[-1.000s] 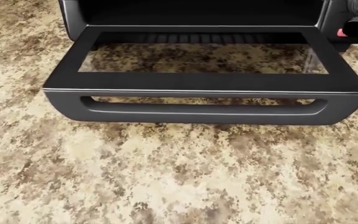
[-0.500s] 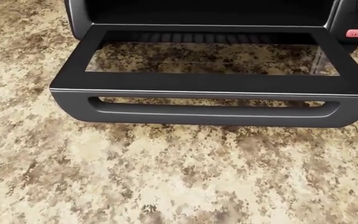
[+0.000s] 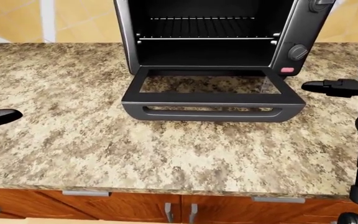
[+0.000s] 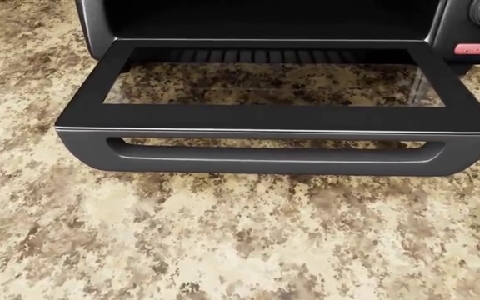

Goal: Close the toaster oven door.

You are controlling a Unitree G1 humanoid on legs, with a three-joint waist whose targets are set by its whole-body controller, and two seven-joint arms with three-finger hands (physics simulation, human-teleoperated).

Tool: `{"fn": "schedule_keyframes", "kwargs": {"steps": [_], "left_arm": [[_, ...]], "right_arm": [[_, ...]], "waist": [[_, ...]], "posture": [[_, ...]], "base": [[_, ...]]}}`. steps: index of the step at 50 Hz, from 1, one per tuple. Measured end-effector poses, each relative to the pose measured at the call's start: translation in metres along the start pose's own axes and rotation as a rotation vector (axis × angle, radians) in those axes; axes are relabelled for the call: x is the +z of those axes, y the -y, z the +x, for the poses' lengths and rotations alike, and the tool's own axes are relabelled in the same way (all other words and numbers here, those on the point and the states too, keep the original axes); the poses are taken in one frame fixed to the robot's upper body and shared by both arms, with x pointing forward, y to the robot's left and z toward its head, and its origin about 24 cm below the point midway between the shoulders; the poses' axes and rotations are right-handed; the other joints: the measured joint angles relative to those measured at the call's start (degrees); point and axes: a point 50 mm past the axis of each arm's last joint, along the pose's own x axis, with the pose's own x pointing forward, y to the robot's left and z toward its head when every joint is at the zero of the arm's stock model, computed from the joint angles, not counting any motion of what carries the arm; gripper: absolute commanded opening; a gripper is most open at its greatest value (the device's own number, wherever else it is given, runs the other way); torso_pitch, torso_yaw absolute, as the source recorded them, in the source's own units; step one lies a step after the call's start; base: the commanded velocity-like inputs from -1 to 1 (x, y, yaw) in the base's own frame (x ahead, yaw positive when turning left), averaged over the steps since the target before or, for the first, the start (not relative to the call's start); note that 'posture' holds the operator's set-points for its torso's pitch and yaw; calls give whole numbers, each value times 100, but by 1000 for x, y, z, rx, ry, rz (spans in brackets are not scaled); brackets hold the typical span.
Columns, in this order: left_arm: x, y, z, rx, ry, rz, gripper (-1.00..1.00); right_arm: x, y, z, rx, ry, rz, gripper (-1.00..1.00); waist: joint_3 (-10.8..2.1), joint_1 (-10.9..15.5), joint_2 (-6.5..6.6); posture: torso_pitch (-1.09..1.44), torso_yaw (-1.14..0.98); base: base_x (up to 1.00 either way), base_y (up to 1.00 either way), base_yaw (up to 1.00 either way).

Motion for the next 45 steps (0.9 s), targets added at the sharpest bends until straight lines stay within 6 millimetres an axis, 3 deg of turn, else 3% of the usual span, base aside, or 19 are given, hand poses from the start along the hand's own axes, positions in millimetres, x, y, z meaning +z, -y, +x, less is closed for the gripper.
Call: {"fn": "schedule_keyframes", "kwargs": {"steps": [20,32,45], "left_arm": [[-1,-1,0,0,-5,0,100],[-1,-1,0,2,-6,0,100],[-2,-1,-1,1,-8,1,100]], "right_arm": [[-24,-7,-4,34,-32,-50,100],[-21,-13,-3,44,-17,-43,100],[-22,-36,-9,105,-17,-33,100]], "waist": [[-4,-5,-16],[-17,-8,0],[-27,0,2]], "posture": [[0,0],[0,0],[0,0]], "base": [[0,0,0],[0,0,0],[0,0,0]]}}
